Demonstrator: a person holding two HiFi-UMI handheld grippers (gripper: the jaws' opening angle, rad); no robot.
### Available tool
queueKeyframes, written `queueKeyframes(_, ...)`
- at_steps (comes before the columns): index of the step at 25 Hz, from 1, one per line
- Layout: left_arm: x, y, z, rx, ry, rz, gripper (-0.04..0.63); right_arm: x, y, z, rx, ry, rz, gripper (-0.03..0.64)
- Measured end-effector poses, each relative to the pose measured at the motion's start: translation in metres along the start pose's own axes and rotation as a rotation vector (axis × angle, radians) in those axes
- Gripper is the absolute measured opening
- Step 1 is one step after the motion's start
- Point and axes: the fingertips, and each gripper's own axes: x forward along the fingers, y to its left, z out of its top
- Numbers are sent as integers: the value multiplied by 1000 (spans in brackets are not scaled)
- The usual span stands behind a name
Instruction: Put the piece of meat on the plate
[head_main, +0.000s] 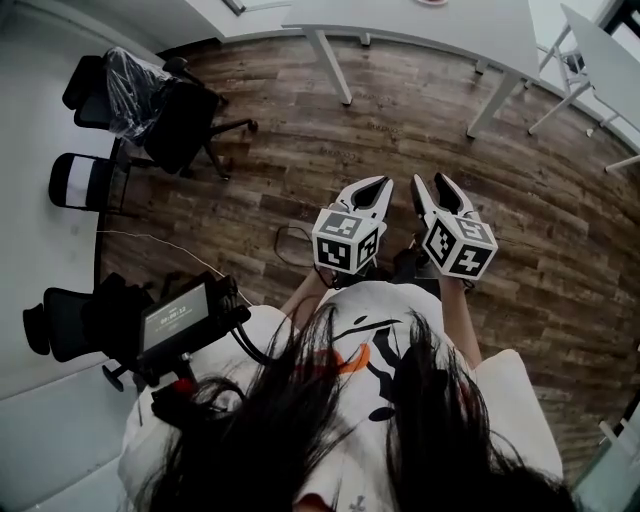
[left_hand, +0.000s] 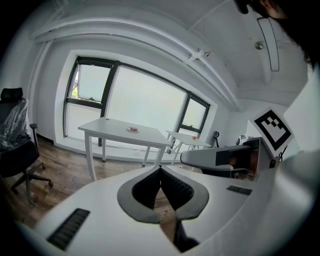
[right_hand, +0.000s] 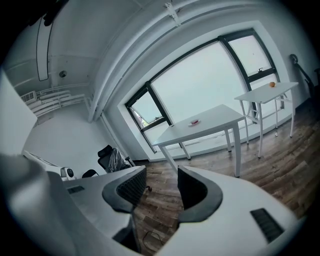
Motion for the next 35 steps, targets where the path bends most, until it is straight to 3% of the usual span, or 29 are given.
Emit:
queueKeyframes(13, -16, 3, -11, 9, -28, -45, 5, -10, 19, -32, -16, 8, -19, 201)
queueKeyframes(24, -17, 12, -7, -1, -39, -35, 6, 0, 26, -29, -41, 21, -8, 201)
queueKeyframes(28, -45, 29, -7, -14, -51, -38, 5, 1, 56, -38, -50, 26, -14, 201)
queueKeyframes(35, -12, 16, -15, -12, -45, -25, 5, 7, 20, -37, -44, 31, -2, 201)
